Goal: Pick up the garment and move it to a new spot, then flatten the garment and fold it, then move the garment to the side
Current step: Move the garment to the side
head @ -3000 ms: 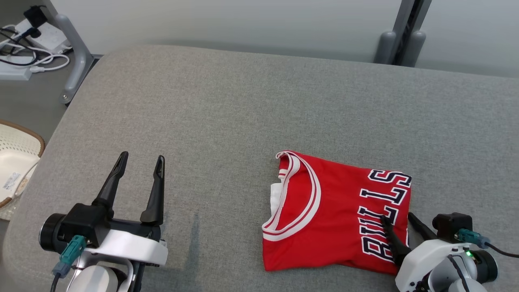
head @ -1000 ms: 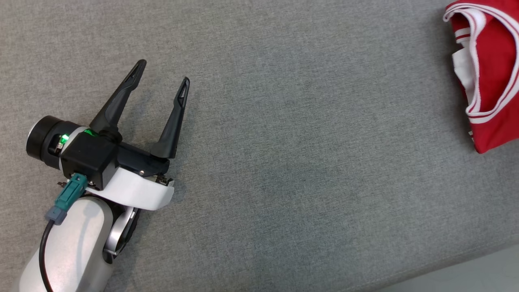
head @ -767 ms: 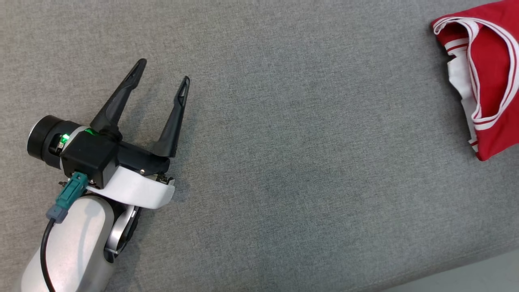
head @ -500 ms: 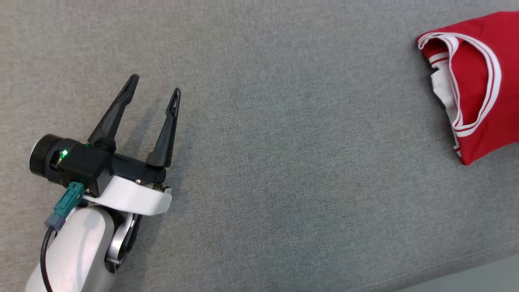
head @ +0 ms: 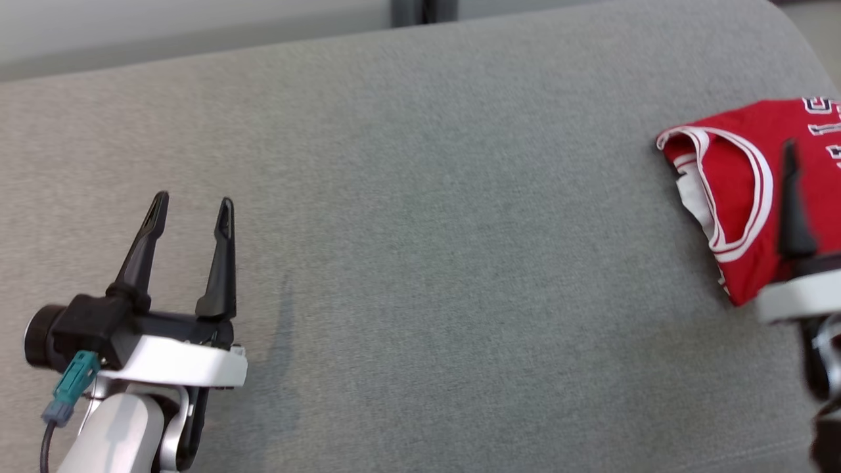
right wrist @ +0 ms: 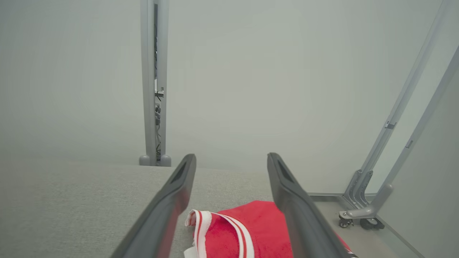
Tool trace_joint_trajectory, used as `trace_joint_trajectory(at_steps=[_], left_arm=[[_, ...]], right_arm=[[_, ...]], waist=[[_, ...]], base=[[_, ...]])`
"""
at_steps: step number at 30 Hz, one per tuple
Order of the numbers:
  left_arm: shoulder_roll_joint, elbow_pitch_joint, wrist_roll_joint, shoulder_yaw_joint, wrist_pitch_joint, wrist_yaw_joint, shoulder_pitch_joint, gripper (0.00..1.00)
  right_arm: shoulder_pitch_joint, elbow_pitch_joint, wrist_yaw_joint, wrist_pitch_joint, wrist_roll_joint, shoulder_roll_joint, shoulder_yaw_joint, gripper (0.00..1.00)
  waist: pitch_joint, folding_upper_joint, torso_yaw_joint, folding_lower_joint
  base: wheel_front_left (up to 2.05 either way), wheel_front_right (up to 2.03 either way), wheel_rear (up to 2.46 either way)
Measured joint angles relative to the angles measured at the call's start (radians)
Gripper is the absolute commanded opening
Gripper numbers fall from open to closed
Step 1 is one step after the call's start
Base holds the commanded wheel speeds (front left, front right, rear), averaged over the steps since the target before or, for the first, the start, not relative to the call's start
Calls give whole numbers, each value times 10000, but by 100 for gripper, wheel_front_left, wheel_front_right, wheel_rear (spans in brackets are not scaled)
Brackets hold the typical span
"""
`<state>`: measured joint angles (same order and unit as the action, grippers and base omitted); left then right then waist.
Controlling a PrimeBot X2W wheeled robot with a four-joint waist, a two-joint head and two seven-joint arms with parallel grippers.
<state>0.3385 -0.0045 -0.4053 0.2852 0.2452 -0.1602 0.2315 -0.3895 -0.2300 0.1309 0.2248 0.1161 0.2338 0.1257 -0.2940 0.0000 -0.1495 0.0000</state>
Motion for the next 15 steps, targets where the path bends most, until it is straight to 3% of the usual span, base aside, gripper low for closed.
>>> trace_joint_trajectory(at_steps=[6, 15], left_arm=[[127, 58, -136, -403, 84, -182, -744, 100], [290, 36, -282, -763, 123, -263, -1913, 100]], right_arm=[[1808, 1833, 0, -809, -215, -1335, -677, 100], [2994, 2268, 0, -1427, -109, -1641, -1091, 100]], waist=[[858, 0, 630, 0], [1860, 0, 1144, 0]], base=[[0, 0, 0], [0, 0, 0]])
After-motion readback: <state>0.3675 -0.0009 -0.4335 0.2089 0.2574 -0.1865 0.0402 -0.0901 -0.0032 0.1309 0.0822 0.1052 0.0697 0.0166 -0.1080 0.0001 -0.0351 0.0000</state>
